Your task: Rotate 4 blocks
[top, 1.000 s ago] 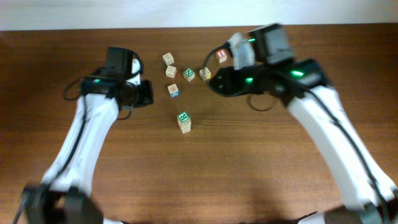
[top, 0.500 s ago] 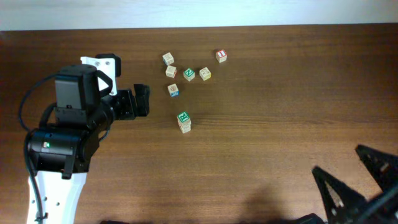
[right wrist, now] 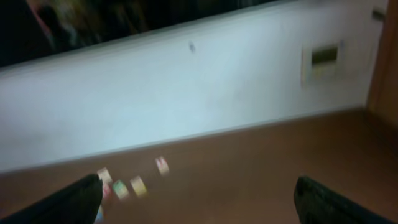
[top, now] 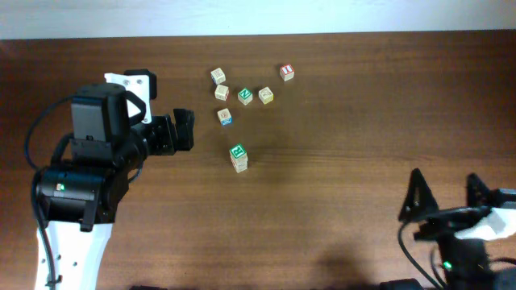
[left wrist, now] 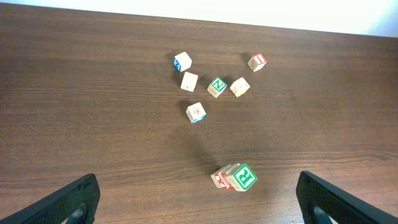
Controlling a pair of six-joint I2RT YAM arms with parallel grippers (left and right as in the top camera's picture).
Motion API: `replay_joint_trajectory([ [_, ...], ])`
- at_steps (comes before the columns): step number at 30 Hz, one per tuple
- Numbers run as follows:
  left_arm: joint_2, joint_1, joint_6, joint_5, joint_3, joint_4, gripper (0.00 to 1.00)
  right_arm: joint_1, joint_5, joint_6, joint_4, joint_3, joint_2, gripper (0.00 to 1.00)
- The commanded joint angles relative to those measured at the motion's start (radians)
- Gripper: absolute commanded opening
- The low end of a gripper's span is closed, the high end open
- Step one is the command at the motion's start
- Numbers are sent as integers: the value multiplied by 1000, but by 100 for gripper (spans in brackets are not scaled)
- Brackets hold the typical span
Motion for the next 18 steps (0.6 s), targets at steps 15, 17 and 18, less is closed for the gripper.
replay_joint_trajectory([
  [15, -6, 2, 16, -7, 5, 2, 99, -15, -93, -168, 524, -838, -285, 98],
  [17, -6, 2, 16, -7, 5, 2, 99, -15, -92, -167, 523, -838, -285, 98],
  [18, -6, 2, 16, -7, 5, 2, 99, -15, -92, -168, 523, -838, -285, 98],
])
